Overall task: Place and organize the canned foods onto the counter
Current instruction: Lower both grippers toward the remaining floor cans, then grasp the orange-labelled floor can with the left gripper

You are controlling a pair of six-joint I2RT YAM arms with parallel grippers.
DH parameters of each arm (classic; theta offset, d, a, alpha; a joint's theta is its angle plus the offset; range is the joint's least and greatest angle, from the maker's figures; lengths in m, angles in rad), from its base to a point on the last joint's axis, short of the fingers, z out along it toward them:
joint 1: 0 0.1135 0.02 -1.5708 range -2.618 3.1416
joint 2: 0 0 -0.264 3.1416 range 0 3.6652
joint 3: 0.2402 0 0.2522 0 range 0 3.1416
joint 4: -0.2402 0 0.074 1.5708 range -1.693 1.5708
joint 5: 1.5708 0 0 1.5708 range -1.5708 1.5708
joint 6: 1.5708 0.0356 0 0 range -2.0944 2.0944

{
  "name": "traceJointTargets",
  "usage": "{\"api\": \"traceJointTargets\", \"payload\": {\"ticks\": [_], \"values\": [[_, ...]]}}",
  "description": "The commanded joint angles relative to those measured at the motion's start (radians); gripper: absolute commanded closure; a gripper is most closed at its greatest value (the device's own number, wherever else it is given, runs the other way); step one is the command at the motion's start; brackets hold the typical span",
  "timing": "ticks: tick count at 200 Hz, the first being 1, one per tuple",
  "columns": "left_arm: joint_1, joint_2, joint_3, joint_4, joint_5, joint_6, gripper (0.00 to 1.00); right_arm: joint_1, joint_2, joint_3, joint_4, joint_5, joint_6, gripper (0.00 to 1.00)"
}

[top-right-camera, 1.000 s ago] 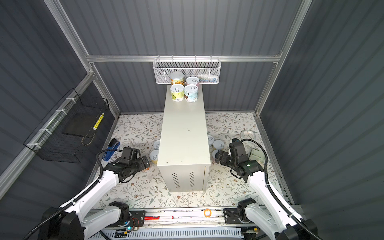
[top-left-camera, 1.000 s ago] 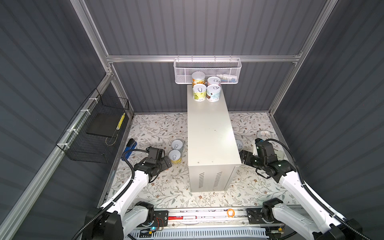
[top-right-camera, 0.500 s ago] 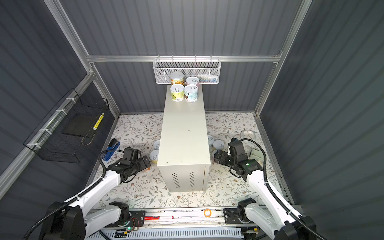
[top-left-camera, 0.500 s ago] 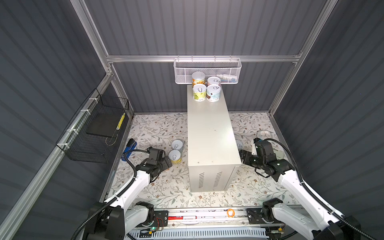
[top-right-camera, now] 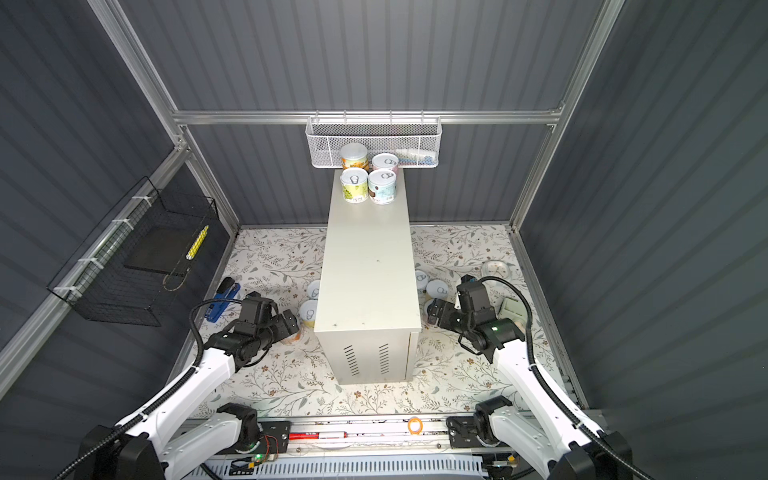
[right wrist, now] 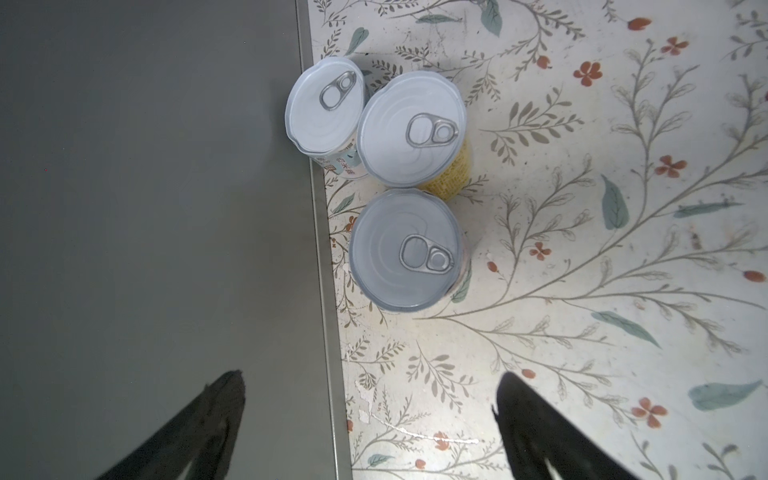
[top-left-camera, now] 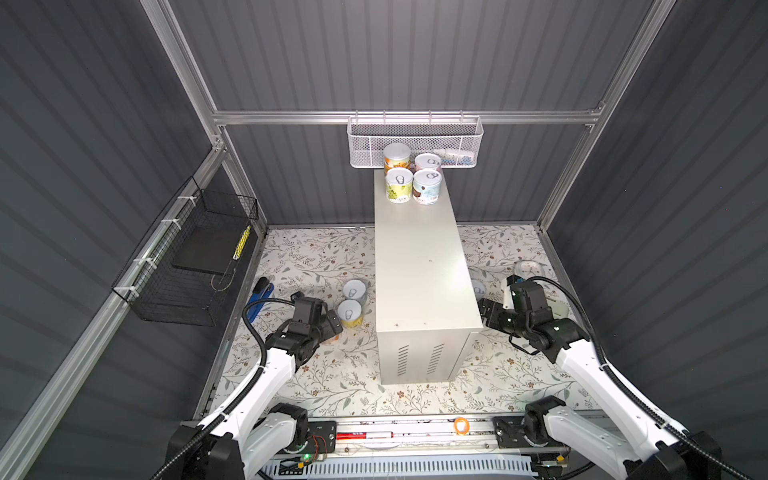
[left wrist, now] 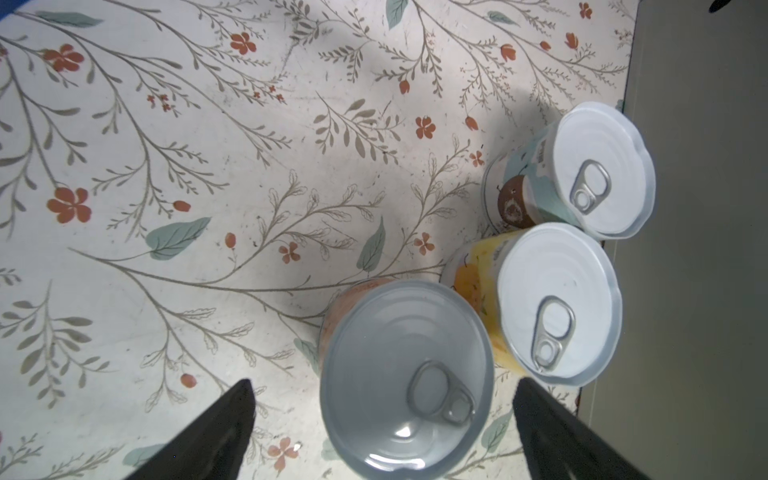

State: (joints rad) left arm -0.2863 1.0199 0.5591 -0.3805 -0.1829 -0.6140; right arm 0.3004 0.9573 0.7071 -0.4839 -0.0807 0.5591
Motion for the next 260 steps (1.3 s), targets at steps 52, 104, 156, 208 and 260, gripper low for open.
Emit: {"api": "traceJointTargets", "payload": {"ticks": [52,104,156,208,260], "values": [[-0.005,0.089,-0.007,0.060,0.045,0.025,0.03,-0.001,0.001,0.011,0.007,-0.007,0.006,0.05],[-0.007,0.138,-0.016,0.048,-0.036,-0.002,0.08,-0.002,0.003,0.007,0.012,-0.003,0.000,0.05],[-0.008,0.242,0.025,0.044,-0.070,-0.007,0.09,-0.001,0.014,-0.001,0.027,-0.007,-0.004,0.04],[-0.009,0.343,0.081,0.013,-0.075,-0.003,0.10,-0.003,0.012,-0.008,0.037,-0.011,-0.012,0.04],[-0.008,0.345,0.086,0.009,-0.099,-0.015,0.21,-0.003,0.017,-0.015,0.051,-0.019,-0.033,0.04]]}}
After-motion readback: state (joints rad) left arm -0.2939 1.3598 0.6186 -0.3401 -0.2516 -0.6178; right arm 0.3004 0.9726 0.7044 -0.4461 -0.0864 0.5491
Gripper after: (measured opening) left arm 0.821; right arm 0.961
